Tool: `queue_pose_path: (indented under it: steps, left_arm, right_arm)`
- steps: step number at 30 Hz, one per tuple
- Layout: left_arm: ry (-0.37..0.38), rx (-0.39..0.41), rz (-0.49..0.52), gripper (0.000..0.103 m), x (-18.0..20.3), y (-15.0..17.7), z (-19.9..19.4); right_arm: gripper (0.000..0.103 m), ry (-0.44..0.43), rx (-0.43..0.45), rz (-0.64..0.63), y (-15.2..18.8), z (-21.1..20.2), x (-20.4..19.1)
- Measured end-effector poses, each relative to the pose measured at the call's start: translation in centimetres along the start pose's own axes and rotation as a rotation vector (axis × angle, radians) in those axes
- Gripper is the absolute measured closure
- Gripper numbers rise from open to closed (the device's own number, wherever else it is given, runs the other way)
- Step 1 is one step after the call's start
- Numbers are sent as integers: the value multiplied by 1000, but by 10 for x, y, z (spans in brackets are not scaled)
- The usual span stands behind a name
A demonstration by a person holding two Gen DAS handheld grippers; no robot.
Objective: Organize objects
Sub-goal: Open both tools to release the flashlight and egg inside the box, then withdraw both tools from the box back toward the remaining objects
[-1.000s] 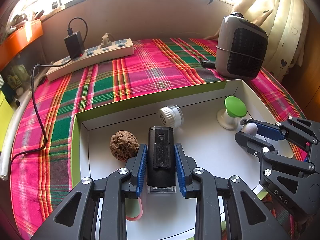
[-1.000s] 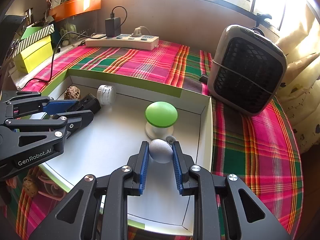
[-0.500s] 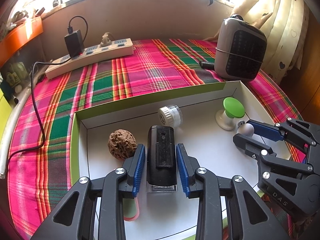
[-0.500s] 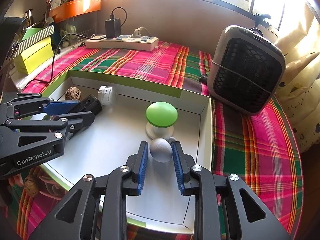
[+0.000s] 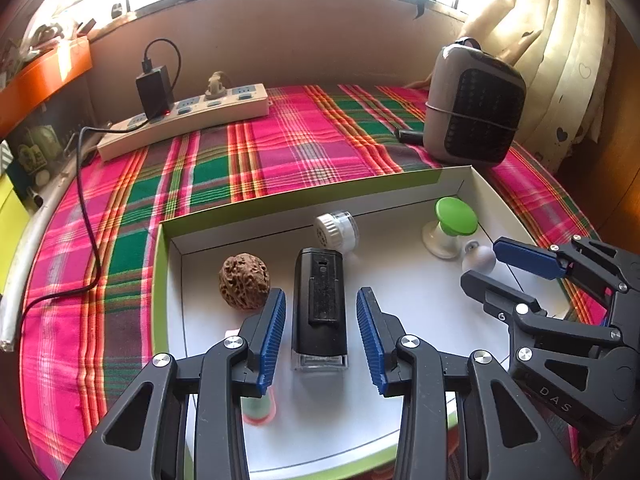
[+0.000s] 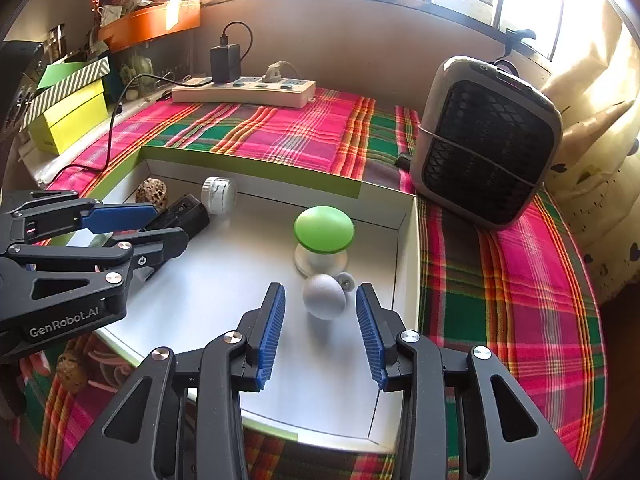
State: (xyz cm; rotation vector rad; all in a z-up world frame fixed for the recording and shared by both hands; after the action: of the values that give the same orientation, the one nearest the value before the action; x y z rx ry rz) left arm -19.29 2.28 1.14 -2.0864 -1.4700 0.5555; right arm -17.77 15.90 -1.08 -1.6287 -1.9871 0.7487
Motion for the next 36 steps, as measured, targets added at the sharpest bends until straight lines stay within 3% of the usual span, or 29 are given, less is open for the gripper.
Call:
queue_pose_path:
  steps: [16,28,36]
  left_arm:
    - [-37,67,25,68,7,14,-44]
    - [-16,116,28,67,9,31,-75]
    - [5,108,-1,67,-1,53,-85]
  right_arm:
    - [64,-21,53,47,8,-31,-3]
    - [63,-28,83,71,20,-60,-12]
    - [59,-44,70,104,39,-73,-22]
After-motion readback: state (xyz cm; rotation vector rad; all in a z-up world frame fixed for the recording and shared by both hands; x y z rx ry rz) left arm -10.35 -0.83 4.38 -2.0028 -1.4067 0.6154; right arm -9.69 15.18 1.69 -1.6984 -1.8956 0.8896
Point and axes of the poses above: each gripper's, at about its wrist camera, not at the fingertips, and z roughly the way its jaws point, x to its right, y to its underside, the point moved 1 cm from there along z, roughly the way its jaws point, and after that the axes turned 7 degrees about z, right-handed, at the moved point
